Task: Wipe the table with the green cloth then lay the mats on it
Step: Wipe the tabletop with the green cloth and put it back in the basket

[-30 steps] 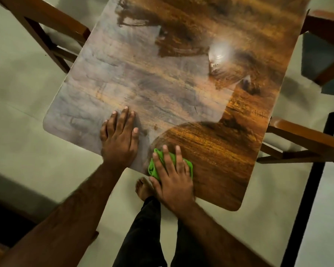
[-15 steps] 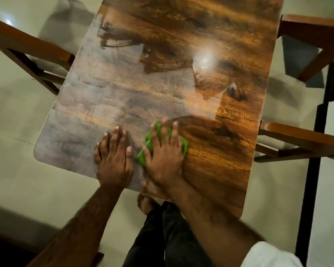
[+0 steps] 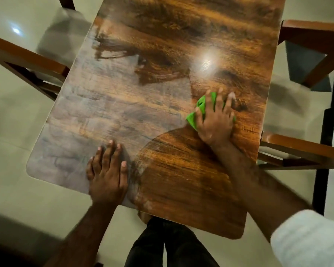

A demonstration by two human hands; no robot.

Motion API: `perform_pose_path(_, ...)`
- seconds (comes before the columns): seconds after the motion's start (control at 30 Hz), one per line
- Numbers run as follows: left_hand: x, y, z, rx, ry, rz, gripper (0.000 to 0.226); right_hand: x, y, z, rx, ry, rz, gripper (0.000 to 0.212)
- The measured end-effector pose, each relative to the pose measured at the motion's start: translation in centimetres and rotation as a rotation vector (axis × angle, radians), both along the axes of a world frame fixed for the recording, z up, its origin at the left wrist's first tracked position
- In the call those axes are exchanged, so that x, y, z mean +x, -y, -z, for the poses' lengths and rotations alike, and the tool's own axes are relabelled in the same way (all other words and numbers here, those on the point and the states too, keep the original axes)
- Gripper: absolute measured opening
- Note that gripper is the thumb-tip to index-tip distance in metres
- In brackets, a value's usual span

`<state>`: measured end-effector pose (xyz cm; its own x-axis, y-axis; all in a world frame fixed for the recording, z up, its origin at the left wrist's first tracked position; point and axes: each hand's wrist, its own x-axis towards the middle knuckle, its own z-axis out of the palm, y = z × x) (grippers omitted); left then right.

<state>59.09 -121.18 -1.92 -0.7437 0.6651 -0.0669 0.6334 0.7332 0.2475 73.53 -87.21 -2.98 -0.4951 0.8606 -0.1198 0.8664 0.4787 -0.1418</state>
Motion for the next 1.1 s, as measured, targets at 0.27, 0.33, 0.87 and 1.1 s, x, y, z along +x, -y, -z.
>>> perform_pose_path(0.27,-3.1,-8.9,-0.2,-0.099,0.05,0.26,0.072,-4.0,-0.7,-0.4,0.025,-0.042,0.096,0.081)
perform_pose_path(0.33,-4.2,-12.7,0.3,-0.102,0.012,0.324,0.071,-4.1,5.0,-0.6,0.0,-0.045,-0.052,0.08)
perform_pose_path(0.87,-6.6,-15.7,1.4,-0.073,0.007,0.392,0.069,0.3,-10.9,-1.0,-0.012,0.026,0.215,0.077)
perform_pose_path(1.1,-6.6,-15.8,0.8,-0.076,0.029,0.375,0.066,-3.4,9.7,-1.5,-0.087,0.003,-0.239,0.081)
